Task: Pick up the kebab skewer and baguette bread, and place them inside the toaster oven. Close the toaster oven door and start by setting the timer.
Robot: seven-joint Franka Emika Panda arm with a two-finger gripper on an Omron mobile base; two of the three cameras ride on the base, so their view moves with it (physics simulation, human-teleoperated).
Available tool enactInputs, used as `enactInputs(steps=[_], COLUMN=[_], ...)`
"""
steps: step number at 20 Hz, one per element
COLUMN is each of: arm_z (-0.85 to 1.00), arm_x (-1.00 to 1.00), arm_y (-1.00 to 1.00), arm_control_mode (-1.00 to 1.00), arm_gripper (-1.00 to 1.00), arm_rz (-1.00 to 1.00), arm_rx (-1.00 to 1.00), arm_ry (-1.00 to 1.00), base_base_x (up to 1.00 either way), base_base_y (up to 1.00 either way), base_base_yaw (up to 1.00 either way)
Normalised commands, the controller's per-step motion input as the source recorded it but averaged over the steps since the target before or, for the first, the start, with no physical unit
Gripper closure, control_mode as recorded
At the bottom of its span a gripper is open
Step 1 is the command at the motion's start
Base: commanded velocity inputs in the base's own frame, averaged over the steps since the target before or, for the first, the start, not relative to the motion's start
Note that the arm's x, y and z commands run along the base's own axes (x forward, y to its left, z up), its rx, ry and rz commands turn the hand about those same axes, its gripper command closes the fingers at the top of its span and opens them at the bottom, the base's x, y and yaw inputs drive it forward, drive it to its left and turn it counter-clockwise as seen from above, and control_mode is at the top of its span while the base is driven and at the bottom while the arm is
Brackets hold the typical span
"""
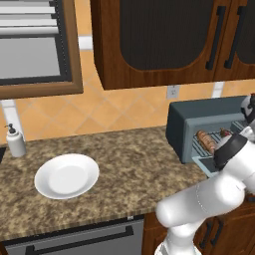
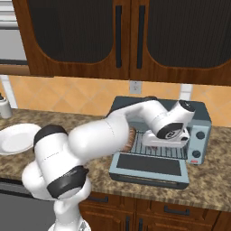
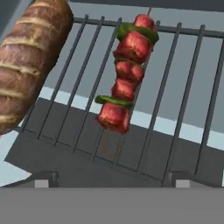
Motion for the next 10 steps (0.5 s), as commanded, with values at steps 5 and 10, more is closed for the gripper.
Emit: enactInputs(steps=[5, 10], arm_z=[-0.02, -0.45], arm_x=[-0.93, -0.18], arm_y=[0.15, 0.35], arm_control_mode=[-1.00, -1.00], arm_gripper=[-1.00, -1.00], arm_rz=[-0.07, -0.19], arm_rx=[-0.01, -0.13], arm_ry=[0.02, 0.08], base_base_x=[0.00, 0.00], base_base_y=[0.00, 0.00], base_base_yaw=[0.00, 0.00])
